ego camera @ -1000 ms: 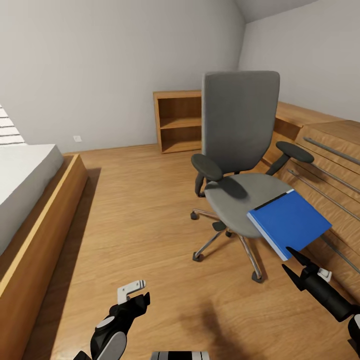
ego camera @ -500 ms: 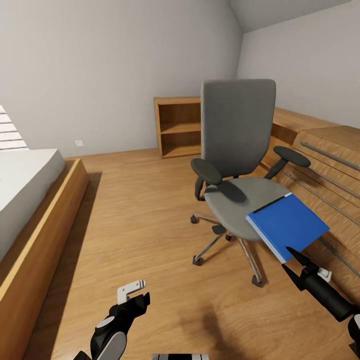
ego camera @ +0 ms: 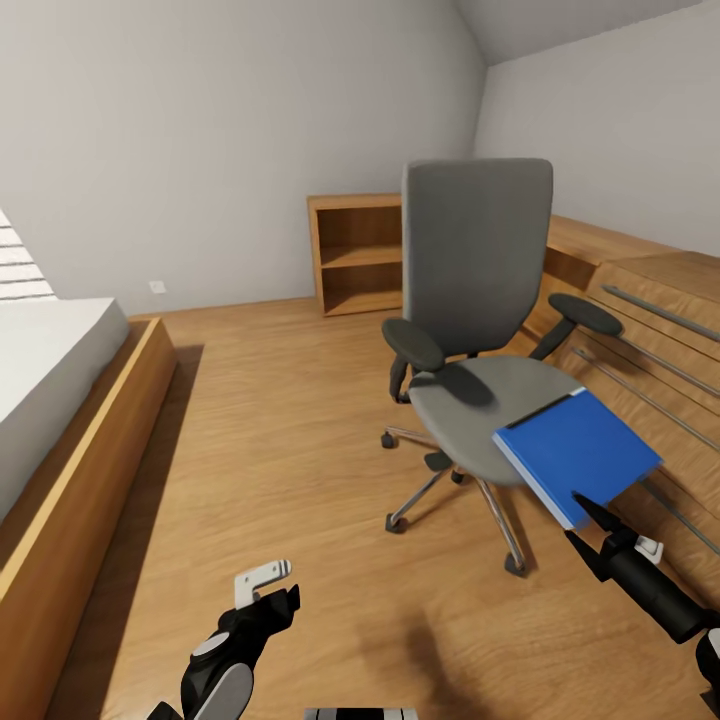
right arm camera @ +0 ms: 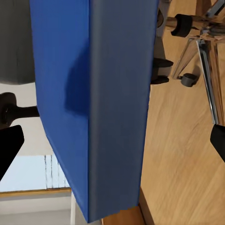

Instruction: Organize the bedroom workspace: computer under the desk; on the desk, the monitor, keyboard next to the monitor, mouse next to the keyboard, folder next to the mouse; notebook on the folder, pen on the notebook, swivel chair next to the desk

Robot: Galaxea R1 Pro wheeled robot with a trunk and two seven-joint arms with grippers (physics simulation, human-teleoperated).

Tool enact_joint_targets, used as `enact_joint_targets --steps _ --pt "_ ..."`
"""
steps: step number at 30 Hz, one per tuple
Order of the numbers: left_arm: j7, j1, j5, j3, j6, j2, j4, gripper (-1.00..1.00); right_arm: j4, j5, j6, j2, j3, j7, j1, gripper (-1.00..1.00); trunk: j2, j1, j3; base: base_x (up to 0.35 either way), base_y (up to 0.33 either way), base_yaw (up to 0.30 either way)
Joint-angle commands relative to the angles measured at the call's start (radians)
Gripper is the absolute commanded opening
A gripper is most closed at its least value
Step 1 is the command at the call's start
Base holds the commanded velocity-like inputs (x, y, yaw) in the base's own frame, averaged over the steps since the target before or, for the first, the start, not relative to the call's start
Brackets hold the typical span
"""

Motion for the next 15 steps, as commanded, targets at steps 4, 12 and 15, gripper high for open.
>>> enact_joint_targets --steps 4,12,15 --pt "0.008 -0.001 0.005 -0.002 0.002 0.001 0.005 1.0 0.0 -0.001 0.007 -0.001 -0.002 0.002 -0.001 1.0 0.0 0.0 -0.001 0.121 0.0 0.0" --pt "0.008 -0.001 0.004 -0.002 0.002 0.001 0.012 1.0 -0.001 -0.001 0.007 -0.001 -0.002 0.003 -0.001 1.0 0.0 0.0 -0.001 0.022 0.0 0.0" --pt "0.008 -0.001 0.004 -0.002 0.002 0.001 0.012 1.0 -0.001 -0.001 0.007 -0.001 -0.002 0.003 -0.001 1.0 0.0 0.0 -0.001 0.004 0.0 0.0"
